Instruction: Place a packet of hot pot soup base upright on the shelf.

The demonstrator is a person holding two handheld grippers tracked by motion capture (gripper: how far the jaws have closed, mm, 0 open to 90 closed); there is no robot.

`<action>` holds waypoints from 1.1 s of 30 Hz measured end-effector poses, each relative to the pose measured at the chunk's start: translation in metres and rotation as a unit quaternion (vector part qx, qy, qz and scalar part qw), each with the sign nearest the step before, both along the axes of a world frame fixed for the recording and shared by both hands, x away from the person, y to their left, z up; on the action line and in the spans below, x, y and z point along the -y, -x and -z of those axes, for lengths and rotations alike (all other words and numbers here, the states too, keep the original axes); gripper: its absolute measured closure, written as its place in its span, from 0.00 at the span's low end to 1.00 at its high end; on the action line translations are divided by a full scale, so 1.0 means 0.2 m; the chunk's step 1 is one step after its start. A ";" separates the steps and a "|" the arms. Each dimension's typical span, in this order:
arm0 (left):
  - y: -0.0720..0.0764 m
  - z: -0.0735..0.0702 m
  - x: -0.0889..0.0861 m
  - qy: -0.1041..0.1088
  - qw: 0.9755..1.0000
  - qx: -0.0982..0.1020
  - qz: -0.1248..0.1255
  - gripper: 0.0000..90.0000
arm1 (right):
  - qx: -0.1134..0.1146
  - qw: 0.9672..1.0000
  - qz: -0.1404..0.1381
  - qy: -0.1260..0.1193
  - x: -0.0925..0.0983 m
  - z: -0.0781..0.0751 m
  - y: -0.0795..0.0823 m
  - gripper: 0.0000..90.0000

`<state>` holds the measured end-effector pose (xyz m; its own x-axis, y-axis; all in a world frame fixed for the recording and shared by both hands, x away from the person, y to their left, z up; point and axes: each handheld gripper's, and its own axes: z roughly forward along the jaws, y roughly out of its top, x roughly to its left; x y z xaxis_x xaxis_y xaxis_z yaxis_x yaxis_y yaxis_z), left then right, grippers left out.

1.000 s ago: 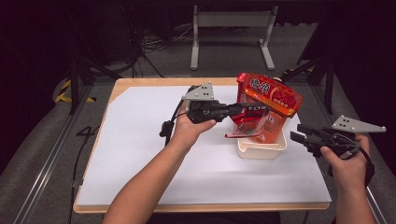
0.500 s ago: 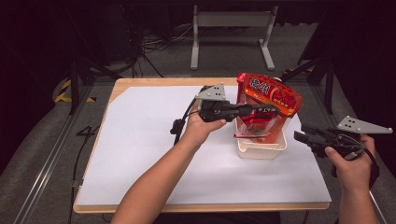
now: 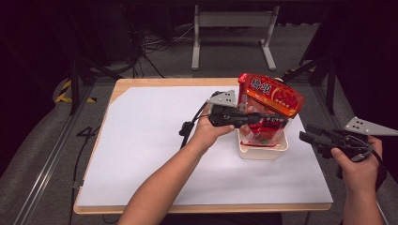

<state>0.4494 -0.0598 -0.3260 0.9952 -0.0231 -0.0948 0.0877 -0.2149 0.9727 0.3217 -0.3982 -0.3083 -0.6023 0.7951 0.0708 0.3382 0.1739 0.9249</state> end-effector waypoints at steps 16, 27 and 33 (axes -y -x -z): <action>-0.01 0.11 0.08 -0.021 1.000 -0.016 -0.007 0.99 | 0.002 1.000 0.002 -0.003 0.01 0.00 0.00 0.58; -0.01 0.17 0.10 -0.032 0.999 -0.021 -0.008 0.98 | 0.000 1.000 0.000 -0.004 0.00 0.00 -0.01 0.58; 0.00 0.20 0.10 -0.045 0.998 -0.024 -0.022 0.86 | 0.000 1.000 -0.003 -0.003 -0.01 0.00 -0.02 0.57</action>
<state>0.4493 -0.0797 -0.3659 0.9892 0.0319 -0.1428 0.1458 -0.2968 0.9437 0.3255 -0.3969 -0.3077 -0.6074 0.7908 0.0755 0.3363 0.1700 0.9263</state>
